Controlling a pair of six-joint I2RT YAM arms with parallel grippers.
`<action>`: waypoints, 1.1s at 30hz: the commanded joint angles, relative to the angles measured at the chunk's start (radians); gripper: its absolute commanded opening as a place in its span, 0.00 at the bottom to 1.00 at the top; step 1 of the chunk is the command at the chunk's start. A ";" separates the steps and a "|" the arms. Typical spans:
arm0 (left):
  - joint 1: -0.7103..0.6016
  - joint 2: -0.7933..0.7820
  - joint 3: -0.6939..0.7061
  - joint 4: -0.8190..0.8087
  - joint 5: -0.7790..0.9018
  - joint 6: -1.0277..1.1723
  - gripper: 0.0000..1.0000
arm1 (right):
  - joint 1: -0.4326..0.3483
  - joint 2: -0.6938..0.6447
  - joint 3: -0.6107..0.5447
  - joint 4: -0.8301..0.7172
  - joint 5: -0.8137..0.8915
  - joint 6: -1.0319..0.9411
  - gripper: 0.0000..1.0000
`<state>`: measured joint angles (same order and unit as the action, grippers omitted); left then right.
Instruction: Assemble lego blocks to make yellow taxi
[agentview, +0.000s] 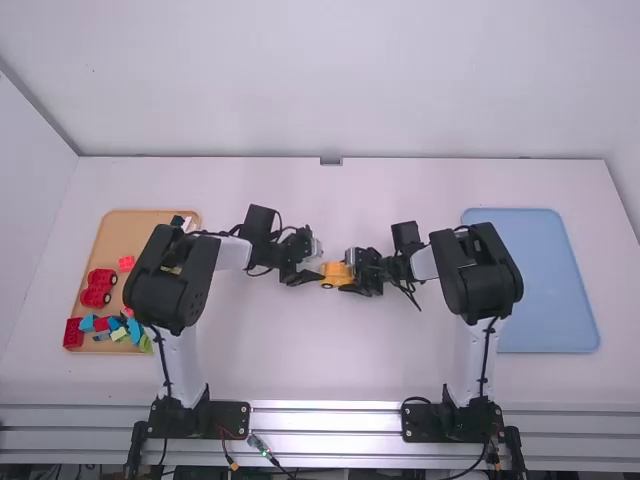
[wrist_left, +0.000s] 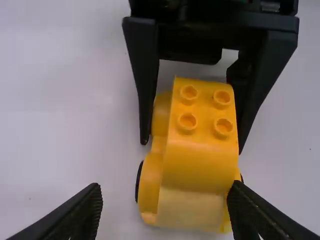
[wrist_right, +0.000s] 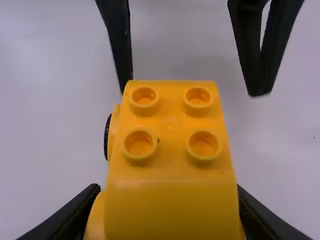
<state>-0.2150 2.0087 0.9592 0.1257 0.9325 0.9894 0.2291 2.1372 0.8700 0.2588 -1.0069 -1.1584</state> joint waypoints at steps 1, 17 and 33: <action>0.007 0.022 -0.008 0.004 0.093 0.014 0.68 | 0.000 0.018 -0.006 -0.006 0.021 -0.009 0.43; -0.026 0.022 -0.012 0.048 0.164 0.014 0.64 | 0.000 0.018 -0.006 -0.006 0.021 -0.005 0.43; -0.086 0.022 -0.018 0.055 0.016 0.011 0.35 | 0.000 0.018 -0.006 -0.006 0.021 0.002 0.43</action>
<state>-0.2993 2.0094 0.9543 0.1875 0.9569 0.9928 0.2291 2.1372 0.8700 0.2584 -1.0073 -1.1549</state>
